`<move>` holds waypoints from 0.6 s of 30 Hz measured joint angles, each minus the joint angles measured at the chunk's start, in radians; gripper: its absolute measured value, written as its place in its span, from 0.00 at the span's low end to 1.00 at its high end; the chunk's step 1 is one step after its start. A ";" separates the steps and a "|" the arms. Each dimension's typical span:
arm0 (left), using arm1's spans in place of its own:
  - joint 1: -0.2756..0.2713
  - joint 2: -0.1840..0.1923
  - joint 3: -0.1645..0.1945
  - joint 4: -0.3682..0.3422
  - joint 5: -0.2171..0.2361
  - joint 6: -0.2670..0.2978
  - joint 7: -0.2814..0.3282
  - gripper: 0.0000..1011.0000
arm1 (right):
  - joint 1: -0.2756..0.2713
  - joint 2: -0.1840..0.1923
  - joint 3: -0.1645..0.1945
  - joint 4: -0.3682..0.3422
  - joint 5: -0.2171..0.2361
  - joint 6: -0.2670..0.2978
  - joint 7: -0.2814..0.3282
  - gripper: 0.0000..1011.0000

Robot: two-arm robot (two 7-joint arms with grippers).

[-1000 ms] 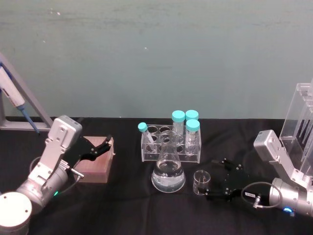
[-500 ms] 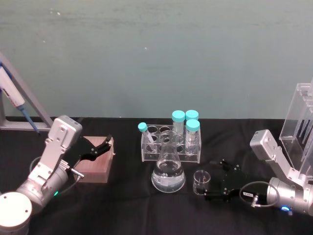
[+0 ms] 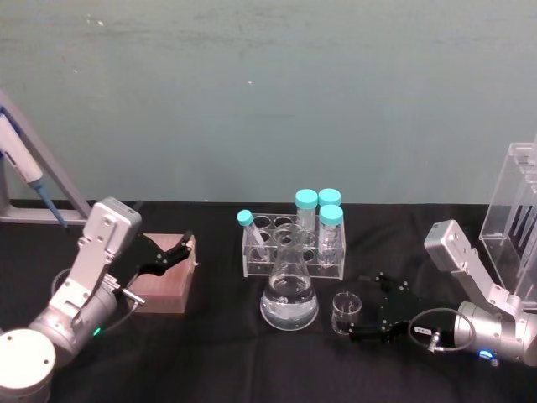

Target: Place the experimental apparatus aside using one hand.

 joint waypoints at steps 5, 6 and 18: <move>0.000 0.000 0.000 0.000 0.000 0.000 0.000 0.99 | 0.008 -0.008 -0.001 0.015 -0.002 -0.005 0.006 0.99; 0.000 0.000 0.000 0.000 0.000 0.000 0.000 0.99 | 0.010 -0.011 -0.001 0.021 -0.002 -0.006 0.009 0.99; 0.000 0.000 0.000 0.000 0.000 0.000 0.000 0.99 | 0.026 -0.028 -0.005 0.055 -0.007 -0.012 0.020 0.99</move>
